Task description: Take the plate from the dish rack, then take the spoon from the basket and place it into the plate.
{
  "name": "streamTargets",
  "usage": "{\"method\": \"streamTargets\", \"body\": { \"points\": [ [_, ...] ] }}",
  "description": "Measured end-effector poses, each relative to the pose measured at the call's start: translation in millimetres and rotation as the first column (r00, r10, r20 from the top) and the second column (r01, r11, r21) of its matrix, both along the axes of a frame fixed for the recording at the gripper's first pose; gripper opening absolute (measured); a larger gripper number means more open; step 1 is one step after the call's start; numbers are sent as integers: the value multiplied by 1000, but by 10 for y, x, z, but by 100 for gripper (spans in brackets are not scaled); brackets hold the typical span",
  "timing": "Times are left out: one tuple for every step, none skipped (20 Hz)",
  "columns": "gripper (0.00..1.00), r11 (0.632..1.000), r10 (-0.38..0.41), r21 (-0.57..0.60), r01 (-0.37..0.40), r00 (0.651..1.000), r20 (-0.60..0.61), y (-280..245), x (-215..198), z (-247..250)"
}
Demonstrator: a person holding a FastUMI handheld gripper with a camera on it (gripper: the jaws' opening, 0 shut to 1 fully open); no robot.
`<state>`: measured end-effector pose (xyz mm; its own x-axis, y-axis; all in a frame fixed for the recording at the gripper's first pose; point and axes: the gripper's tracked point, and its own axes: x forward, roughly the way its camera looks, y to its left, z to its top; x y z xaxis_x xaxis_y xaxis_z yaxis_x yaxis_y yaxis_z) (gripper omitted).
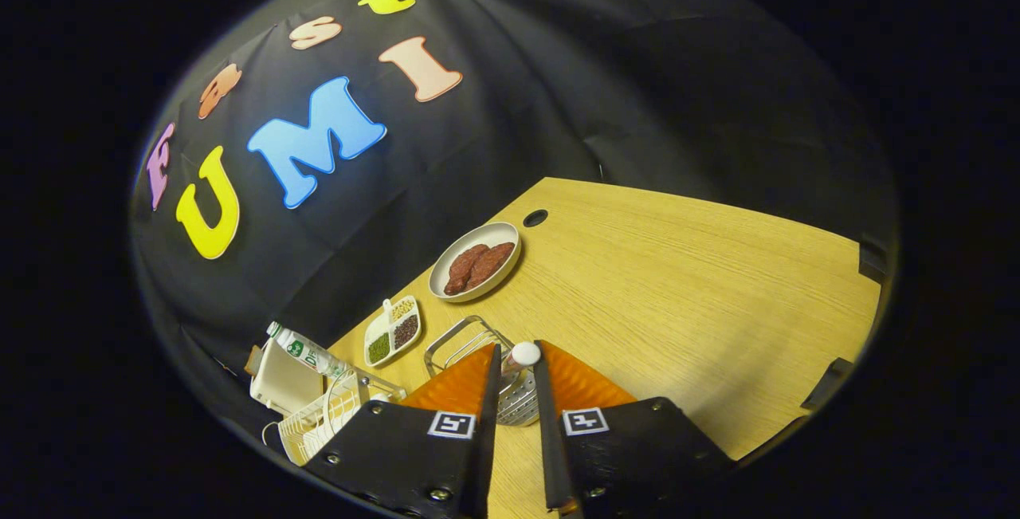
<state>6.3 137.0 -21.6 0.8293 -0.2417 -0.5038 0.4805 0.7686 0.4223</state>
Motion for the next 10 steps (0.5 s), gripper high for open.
{"method": "streamTargets", "body": {
  "points": [
    [26,1000,10,10,-10,1000,15,8,4,57],
    [20,1000,5,-1,-5,1000,7,-13,35,-2],
    [20,1000,22,8,-23,999,28,44,50,50],
    [18,1000,27,4,-28,998,47,58,93,121],
    [13,999,29,-17,-29,999,31,41,90,118],
    [13,999,38,-27,-37,999,32,70,115,128],
    [13,998,50,-38,-49,998,29,86,142,161],
    [13,997,59,-56,-58,998,18,107,151,184],
    [13,995,69,-74,-68,998,12,117,170,214],
    [13,993,80,-88,-79,997,10,135,176,255]
  ]
}}
